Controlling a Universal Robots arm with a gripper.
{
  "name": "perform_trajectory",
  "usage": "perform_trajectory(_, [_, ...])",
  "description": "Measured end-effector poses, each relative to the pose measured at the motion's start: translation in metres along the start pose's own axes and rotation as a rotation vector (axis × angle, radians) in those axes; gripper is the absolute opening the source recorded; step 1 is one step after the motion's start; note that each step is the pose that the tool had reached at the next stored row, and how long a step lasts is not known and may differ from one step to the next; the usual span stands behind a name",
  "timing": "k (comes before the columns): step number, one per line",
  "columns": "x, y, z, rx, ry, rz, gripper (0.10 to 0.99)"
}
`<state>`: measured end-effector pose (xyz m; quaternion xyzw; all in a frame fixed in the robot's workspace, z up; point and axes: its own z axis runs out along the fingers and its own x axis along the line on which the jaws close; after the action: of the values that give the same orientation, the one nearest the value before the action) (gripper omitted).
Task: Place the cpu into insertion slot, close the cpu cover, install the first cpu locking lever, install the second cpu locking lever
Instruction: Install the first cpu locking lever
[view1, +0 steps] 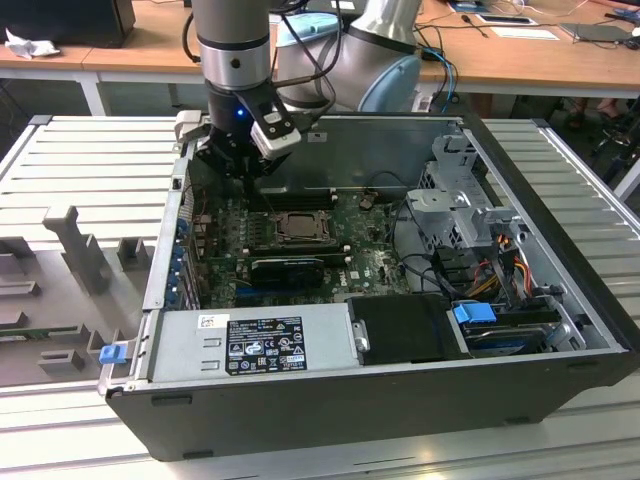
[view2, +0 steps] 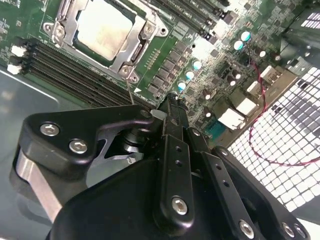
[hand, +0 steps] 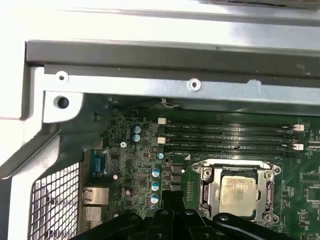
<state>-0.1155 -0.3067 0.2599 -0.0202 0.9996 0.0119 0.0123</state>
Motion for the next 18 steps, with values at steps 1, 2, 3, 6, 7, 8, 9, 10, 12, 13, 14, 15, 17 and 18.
perform_trajectory(1, [0.0009,0.0021,0.0008,0.0,0.0,0.0,0.106])
perform_trajectory(2, [0.0015,0.0043,0.0014,0.0,0.0001,0.0,0.106])
perform_trajectory(3, [0.0021,0.0066,0.002,0.0,0.0001,0.0,0.106])
perform_trajectory(6, [0.0022,0.0195,0.0048,0.0,0.0008,0.0,0.106])
perform_trajectory(7, [0.0008,0.0206,0.005,0.0,0.0012,0.0,0.106])
perform_trajectory(8, [-0.002,0.021,0.0051,0.0,0.002,0.0,0.106])
perform_trajectory(9, [-0.0048,0.021,0.0052,0.0,0.0026,0.0,0.106])
perform_trajectory(10, [-0.0084,0.0209,0.0053,0.0,0.0033,0.0,0.106])
perform_trajectory(12, [-0.0175,0.0206,0.0056,0.0,0.0047,0.0,0.106])
perform_trajectory(13, [-0.026,0.0202,0.0059,0.0,0.0057,0.0,0.106])
perform_trajectory(14, [-0.0303,0.0201,0.0061,0.0,0.0064,0.0,0.106])
perform_trajectory(15, [-0.0315,0.02,0.0062,0.0,0.0063,0.0,0.106])
perform_trajectory(17, [-0.0339,0.0199,0.0064,0.0,0.0062,0.0,0.106])
perform_trajectory(18, [-0.0354,0.0198,0.0065,0.0,0.0063,0.0,0.106])
